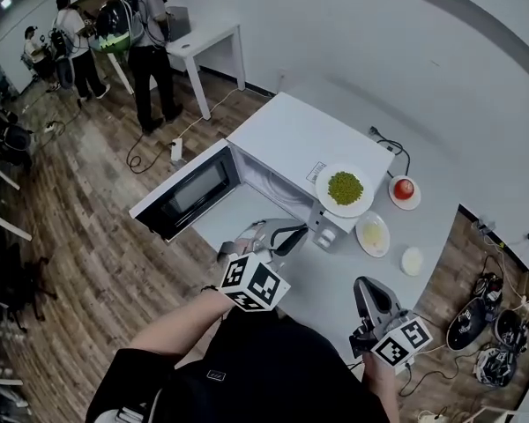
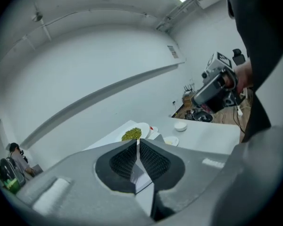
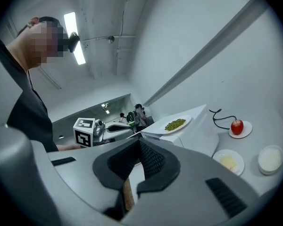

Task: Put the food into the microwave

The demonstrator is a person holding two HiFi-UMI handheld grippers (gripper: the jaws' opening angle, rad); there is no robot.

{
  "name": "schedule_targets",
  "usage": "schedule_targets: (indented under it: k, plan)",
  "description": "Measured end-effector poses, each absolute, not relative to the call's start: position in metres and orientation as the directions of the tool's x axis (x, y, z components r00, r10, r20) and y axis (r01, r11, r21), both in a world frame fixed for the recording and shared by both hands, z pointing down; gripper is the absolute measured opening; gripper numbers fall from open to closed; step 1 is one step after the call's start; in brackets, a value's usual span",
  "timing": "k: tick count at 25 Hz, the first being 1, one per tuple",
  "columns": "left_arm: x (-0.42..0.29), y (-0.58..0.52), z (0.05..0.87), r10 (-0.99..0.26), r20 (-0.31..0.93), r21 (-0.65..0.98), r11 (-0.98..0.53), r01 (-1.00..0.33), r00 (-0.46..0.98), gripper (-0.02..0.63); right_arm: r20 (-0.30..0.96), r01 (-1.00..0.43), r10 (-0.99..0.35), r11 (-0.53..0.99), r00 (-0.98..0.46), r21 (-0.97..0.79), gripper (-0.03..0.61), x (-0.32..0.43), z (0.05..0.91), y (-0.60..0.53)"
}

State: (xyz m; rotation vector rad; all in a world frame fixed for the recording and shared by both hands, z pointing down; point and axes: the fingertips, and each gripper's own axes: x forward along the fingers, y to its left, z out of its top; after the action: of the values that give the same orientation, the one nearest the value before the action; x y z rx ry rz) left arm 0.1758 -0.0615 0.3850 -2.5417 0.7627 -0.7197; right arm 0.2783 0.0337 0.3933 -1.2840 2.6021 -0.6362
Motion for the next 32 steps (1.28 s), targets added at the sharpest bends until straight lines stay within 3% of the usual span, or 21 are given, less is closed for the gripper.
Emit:
schedule_targets:
  k: [11, 15, 18, 27, 32]
  plan:
    - [0.203, -0.135, 0.429, -0.547, 0.5, -0.638, -0.757, -0.141, 0.672, 0.014, 0.059, -0.735, -0.832, 0.451, -0.552, -0.507, 0.009, 0.277, 0.403, -0.002]
    - [0.213, -0.143, 0.442, -0.492, 0.561, -0.621, -0.782, -0.055, 0.666, 0.091, 0.055, -0.747, -0.855, 0.418, -0.516, -0.517, 0.009, 0.283, 0.402, -0.012]
    - [0.217, -0.142, 0.451, -0.464, 0.595, -0.627, -0.778, 0.019, 0.656, 0.104, 0.05, -0.753, -0.87, 0.394, -0.49, -0.526, 0.009, 0.287, 0.402, -0.015]
    - [0.234, -0.148, 0.465, -0.451, 0.625, -0.731, -0.625, 0.274, 0.637, 0.124, 0.06, -0.766, -0.9, 0.331, -0.432, -0.551, 0.009, 0.301, 0.409, -0.025]
    - [0.236, -0.145, 0.468, -0.473, 0.584, -0.785, -0.534, 0.313, 0.659, 0.121, 0.058, -0.771, -0.909, 0.315, -0.413, -0.554, 0.009, 0.308, 0.411, -0.024]
